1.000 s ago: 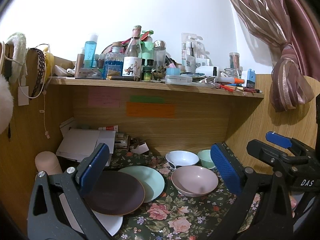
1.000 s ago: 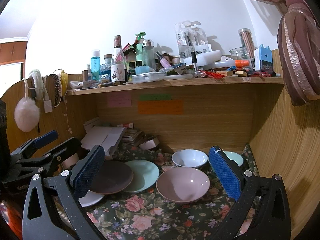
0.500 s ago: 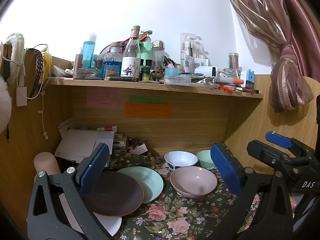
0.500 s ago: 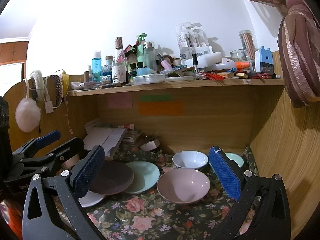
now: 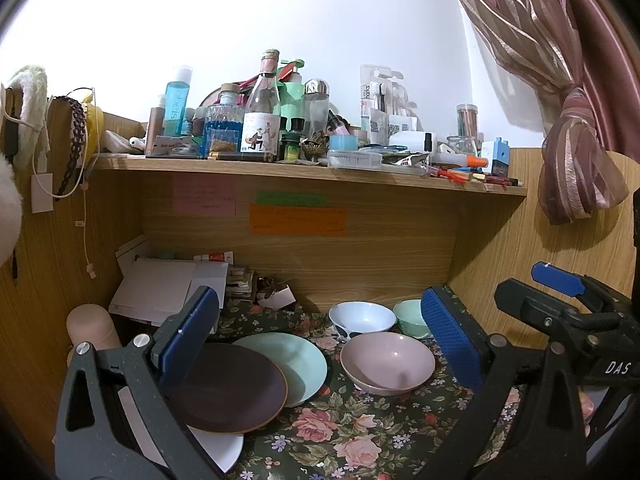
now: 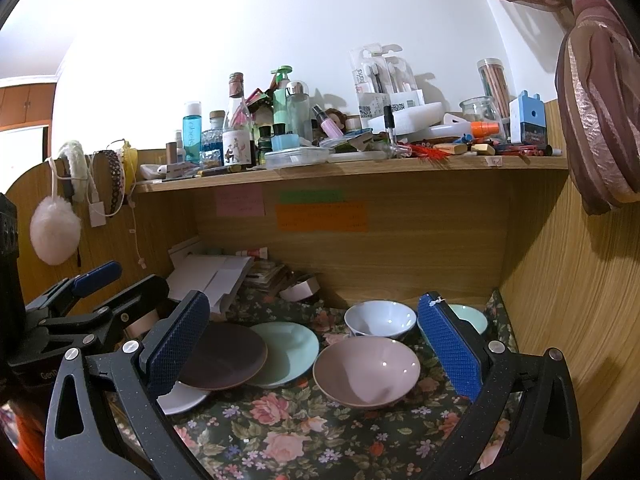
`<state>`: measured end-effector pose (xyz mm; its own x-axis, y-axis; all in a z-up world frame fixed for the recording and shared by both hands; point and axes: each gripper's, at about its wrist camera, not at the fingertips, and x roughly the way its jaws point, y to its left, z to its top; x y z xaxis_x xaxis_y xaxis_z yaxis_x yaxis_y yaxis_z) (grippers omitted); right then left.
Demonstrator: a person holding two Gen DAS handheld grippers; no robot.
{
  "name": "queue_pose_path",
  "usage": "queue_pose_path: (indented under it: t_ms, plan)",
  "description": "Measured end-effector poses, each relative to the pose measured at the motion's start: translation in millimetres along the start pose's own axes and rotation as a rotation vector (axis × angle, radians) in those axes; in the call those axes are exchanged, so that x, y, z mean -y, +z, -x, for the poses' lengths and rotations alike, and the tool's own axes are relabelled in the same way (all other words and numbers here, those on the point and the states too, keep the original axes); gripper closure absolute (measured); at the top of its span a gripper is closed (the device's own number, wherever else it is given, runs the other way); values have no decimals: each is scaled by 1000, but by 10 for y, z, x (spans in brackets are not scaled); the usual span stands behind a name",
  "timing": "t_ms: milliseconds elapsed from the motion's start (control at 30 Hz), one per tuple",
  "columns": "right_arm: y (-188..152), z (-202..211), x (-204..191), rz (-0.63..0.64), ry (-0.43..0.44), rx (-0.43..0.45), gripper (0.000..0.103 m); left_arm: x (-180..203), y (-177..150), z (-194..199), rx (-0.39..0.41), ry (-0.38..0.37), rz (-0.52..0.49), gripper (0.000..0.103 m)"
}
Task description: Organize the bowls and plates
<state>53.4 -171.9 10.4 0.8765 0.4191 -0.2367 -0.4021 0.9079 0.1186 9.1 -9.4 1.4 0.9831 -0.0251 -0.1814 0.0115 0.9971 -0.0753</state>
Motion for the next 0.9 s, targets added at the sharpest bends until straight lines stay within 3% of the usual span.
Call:
queue_pose_path:
  t_ms: [533,900]
  plan:
    - [-28,-66,-22,2,3,-18,0,-2,-41,-53,-6,-5,-1,0]
    - [-170,-378,-68,13,23,-100,0,-153,-251,-253,-93,12,12,0]
